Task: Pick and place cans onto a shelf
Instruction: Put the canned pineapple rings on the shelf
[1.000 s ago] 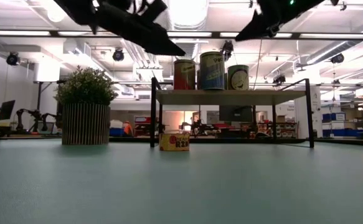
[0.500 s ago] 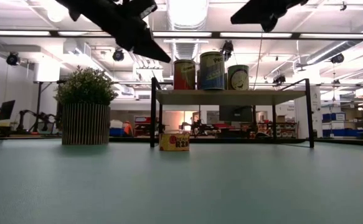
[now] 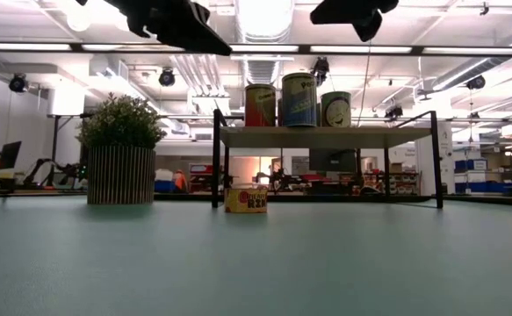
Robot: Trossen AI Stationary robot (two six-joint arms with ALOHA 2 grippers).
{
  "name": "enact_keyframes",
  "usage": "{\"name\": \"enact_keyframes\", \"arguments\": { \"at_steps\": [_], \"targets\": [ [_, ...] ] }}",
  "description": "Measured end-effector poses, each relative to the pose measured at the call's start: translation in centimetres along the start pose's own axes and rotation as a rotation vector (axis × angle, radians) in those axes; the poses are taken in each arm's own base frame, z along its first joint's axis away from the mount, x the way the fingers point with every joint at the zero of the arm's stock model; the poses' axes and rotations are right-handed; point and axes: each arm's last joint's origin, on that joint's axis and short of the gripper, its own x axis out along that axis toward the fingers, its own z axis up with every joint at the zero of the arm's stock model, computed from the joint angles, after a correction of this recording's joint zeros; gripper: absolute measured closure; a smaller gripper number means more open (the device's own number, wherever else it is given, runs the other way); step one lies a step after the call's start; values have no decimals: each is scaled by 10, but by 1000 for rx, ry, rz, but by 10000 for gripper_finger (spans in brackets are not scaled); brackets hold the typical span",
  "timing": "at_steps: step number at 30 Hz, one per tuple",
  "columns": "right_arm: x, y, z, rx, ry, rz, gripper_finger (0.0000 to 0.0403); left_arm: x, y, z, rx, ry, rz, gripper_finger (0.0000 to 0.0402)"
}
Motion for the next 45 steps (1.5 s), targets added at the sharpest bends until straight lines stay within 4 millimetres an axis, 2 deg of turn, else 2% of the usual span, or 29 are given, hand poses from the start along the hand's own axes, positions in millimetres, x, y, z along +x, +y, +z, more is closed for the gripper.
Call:
{"name": "enact_keyframes", "arguments": {
  "at_steps": [9,19,26,35,41,45],
  "targets": [
    [31,13,4,23,137,-17,394,-7,1,-1,-14,15,-2,402],
    [63,21,-12,3,322,-51,394,-6,1,-1,-17,14,-1,402],
    [76,22,-35,10,325,-84,394,-3,1,0,-23,-1,5,402],
    [101,22,-55,-41,312,-177,394,-2,1,1,-25,-11,9,402],
    [125,13,-66,-21,300,-215,391,-2,1,1,-26,-13,10,402],
    [140,4,-75,-4,302,-236,367,-2,2,1,-26,-12,13,402]
  ]
}}
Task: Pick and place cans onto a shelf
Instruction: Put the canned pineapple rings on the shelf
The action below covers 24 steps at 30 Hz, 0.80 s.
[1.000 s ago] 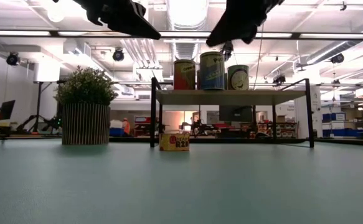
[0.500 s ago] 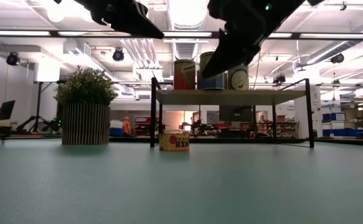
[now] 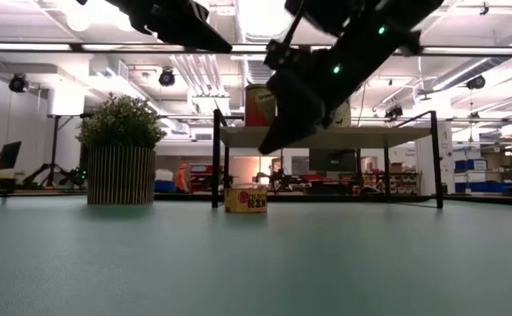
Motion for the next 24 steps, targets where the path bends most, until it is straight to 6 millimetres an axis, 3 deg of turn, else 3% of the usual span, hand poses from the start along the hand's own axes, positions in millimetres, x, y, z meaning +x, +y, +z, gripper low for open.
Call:
{"name": "enact_keyframes", "arguments": {
  "at_steps": [6,16,24],
  "targets": [
    [17,-3,-9,-1,-39,16,296,0,0,0,0,3,4,402],
    [21,-8,-20,42,-157,-3,151,0,1,0,44,10,21,402],
    [18,-10,-39,41,-279,13,81,-15,9,3,77,23,140,402]
  ]
}}
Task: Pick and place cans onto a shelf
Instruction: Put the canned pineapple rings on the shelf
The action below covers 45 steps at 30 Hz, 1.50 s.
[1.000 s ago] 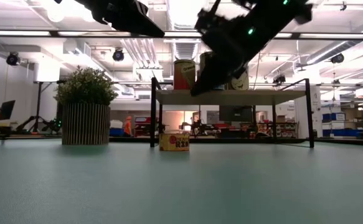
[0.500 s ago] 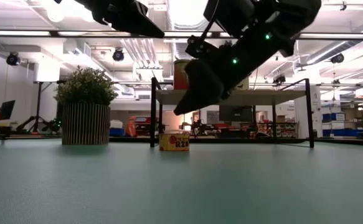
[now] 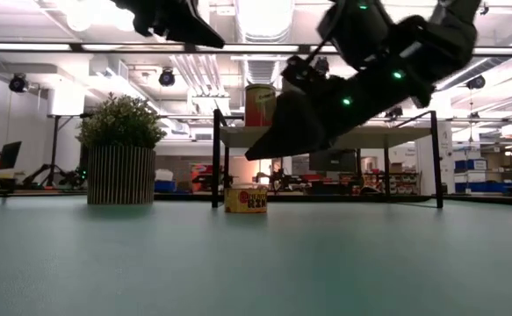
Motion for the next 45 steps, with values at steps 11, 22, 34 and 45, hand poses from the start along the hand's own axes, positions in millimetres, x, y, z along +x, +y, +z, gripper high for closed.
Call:
{"name": "enact_keyframes", "arguments": {
  "at_steps": [11,22,34,45],
  "targets": [
    [-10,-7,-23,16,-28,0,73,-36,19,9,15,-103,57,402],
    [2,-4,-45,48,-116,4,74,-38,18,5,0,-153,84,402],
    [27,-5,-45,66,-143,-24,72,-39,18,5,-3,-160,87,402],
    [37,-10,-56,102,-108,-67,72,-38,18,5,-6,-161,88,402]
  ]
}}
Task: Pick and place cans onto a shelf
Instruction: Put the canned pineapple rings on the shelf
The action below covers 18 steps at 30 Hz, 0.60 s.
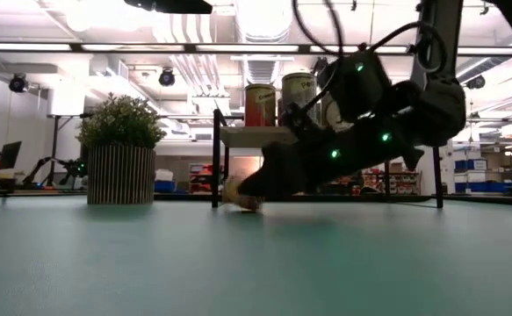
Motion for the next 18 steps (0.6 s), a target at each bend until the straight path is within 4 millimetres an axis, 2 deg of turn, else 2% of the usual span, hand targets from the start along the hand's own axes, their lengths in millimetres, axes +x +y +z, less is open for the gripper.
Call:
{"name": "enact_keyframes", "arguments": {
  "at_steps": [4,10,18],
  "targets": [
    [9,1,-13,5,43,-15,72,0,0,0,-1,0,1,402],
    [20,7,-13,7,31,-3,72,0,0,0,-2,-2,2,402],
    [21,8,-9,-24,27,-2,74,0,0,0,-6,-3,2,402]
  ]
}}
